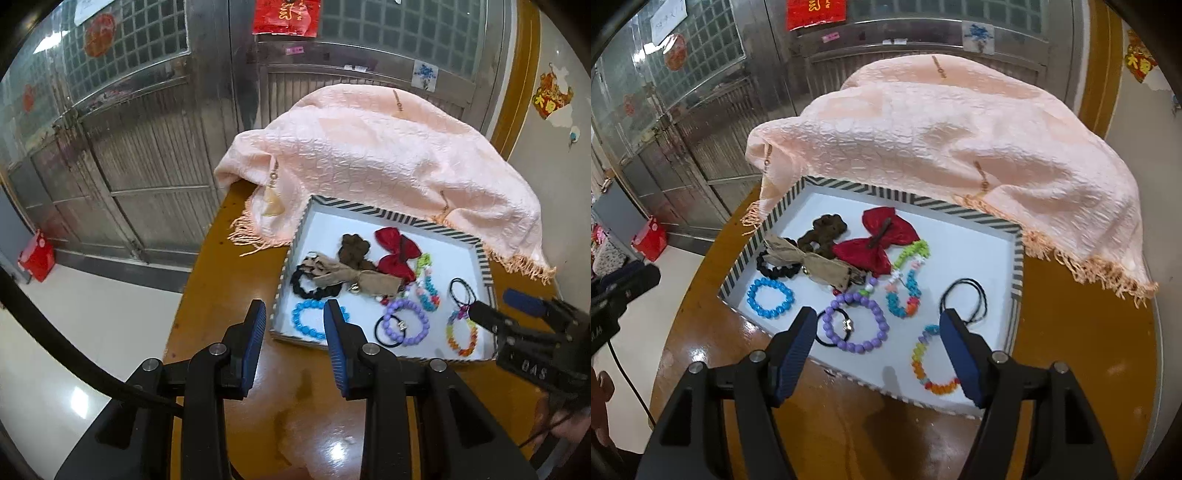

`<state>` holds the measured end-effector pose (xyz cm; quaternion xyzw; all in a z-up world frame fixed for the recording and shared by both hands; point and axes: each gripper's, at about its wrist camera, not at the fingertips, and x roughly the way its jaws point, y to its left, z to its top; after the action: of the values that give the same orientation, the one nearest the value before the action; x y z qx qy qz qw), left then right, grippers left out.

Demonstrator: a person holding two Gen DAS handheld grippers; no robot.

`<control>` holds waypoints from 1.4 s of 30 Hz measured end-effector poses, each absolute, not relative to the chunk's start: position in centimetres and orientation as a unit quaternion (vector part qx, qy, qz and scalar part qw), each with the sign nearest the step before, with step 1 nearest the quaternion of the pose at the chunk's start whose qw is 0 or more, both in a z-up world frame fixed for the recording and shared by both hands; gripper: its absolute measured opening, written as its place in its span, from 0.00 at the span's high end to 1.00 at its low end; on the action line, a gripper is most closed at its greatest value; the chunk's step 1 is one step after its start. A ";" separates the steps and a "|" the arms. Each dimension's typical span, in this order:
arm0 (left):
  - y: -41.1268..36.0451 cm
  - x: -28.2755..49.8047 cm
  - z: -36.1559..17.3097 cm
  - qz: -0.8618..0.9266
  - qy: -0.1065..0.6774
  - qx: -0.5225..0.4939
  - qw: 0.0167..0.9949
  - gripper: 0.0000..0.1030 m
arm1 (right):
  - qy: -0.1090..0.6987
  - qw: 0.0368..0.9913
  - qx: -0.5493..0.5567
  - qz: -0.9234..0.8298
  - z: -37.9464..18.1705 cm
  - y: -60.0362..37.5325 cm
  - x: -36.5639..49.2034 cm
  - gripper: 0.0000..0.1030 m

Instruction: Organize jewelry

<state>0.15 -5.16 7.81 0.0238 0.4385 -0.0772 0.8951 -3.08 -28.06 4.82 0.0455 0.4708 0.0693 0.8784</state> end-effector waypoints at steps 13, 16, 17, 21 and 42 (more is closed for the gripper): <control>-8.8 0.9 6.8 -0.113 0.441 0.050 0.889 0.78 | 0.465 0.883 0.056 0.021 5.4 -30.0 -5.9 0.28; -9.1 1.1 6.6 -0.116 0.442 0.054 0.888 0.78 | 0.463 0.885 0.054 0.016 5.5 -30.0 -6.0 0.28; -9.1 1.1 6.5 -0.115 0.442 0.055 0.888 0.78 | 0.462 0.885 0.053 0.016 5.6 -30.1 -6.0 0.28; -9.3 1.3 6.3 -0.117 0.442 0.058 0.887 0.78 | 0.459 0.886 0.056 0.015 5.8 -30.2 -5.9 0.28; -10.9 1.8 5.5 -0.131 0.444 0.080 0.883 0.78 | 0.469 0.881 0.065 0.017 5.0 -30.6 -5.1 0.28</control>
<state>1.79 -10.92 5.47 0.0797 0.4438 -0.1312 0.8829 -5.14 -30.57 4.98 0.0649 0.4690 0.0166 0.8807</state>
